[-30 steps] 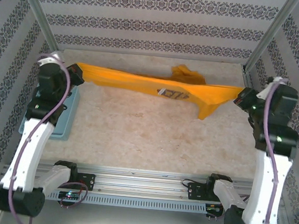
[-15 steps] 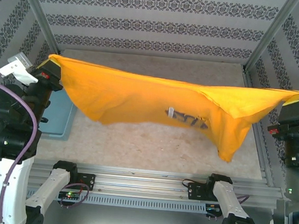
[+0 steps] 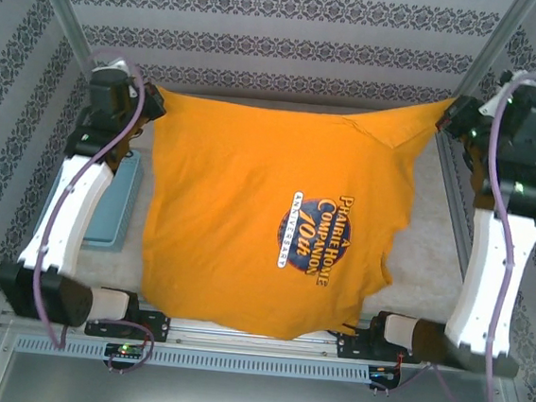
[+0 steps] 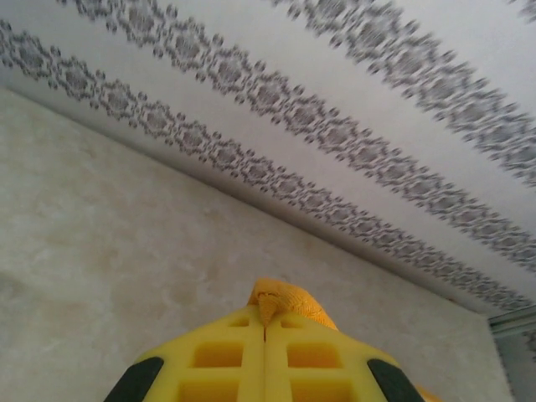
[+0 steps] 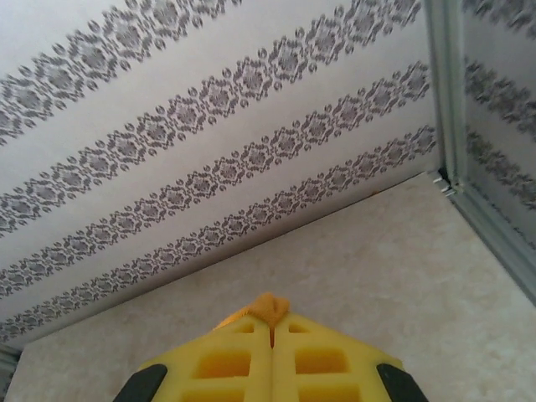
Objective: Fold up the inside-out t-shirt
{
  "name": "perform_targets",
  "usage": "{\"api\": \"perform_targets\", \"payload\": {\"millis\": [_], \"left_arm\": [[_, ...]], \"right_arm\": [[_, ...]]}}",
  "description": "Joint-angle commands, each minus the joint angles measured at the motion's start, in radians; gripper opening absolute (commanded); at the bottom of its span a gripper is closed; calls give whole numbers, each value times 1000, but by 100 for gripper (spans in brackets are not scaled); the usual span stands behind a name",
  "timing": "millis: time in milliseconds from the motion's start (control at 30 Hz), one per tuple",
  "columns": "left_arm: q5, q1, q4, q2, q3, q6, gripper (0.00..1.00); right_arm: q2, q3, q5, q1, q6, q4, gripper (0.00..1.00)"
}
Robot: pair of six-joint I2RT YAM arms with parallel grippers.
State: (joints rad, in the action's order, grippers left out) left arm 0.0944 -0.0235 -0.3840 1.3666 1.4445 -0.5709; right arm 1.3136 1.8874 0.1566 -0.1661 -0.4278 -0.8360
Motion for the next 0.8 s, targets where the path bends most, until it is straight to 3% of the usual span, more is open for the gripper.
{"api": "perform_targets", "payload": {"millis": [0,233,333,467,633,767], "left_arm": [[-31,28,63,106,134,30,0],[24,67,5,369,549,21,0],[62,87,-5,434,718,21,0],[98,97,-1,476,873,43,0],[113,97,5,465,884,91,0],[268,97,157,384,648,102,0]], "right_arm": [[75,53,21,8,-17,140,0],[341,442,0,14,-19,138,0],[436,669,-8,13,-28,110,0],[498,849,3,11,-45,128,0],[462,805,56,11,-38,167,0],[356,527,135,27,-16,184,0]]}}
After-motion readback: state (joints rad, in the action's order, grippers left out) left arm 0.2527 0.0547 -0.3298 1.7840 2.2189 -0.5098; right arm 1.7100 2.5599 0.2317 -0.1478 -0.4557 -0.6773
